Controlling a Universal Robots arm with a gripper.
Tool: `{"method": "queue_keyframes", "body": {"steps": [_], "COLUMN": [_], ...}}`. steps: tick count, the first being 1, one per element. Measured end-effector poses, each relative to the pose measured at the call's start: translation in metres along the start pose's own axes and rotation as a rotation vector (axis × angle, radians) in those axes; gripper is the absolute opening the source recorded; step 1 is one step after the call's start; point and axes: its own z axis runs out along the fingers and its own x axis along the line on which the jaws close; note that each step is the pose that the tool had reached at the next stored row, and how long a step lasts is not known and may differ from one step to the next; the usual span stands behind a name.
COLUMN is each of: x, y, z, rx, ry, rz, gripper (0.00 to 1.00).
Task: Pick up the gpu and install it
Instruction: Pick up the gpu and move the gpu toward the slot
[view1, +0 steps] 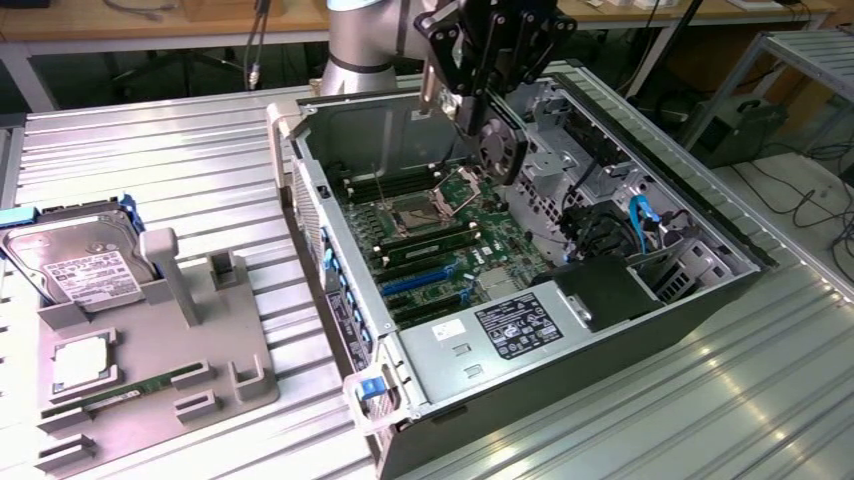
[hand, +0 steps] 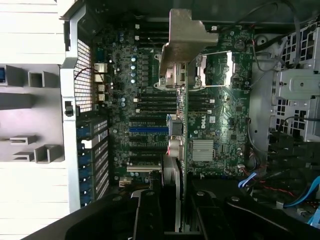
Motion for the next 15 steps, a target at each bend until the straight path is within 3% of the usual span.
{"method": "queue_keyframes", "body": {"steps": [15], "x": [-0.015], "y": [-0.0001], "z": [0.0004], "rx": [0.0], "ry": [0.0], "rz": [0.0], "gripper": [0.27]}}
